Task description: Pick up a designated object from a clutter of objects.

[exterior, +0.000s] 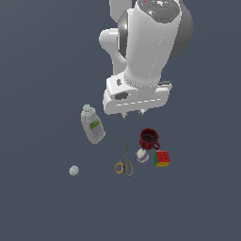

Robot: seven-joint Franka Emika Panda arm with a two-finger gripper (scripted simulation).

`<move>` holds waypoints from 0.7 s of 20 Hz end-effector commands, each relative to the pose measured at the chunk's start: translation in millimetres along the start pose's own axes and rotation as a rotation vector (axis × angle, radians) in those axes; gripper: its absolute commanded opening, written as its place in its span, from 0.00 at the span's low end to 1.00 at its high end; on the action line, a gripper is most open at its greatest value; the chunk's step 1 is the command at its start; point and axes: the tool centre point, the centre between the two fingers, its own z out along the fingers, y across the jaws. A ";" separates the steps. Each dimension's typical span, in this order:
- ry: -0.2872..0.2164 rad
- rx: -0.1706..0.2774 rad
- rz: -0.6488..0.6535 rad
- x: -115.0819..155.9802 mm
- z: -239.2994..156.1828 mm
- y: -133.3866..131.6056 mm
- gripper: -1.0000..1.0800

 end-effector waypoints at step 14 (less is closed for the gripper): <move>-0.338 -0.210 -0.678 42.2 102.6 -72.0 0.62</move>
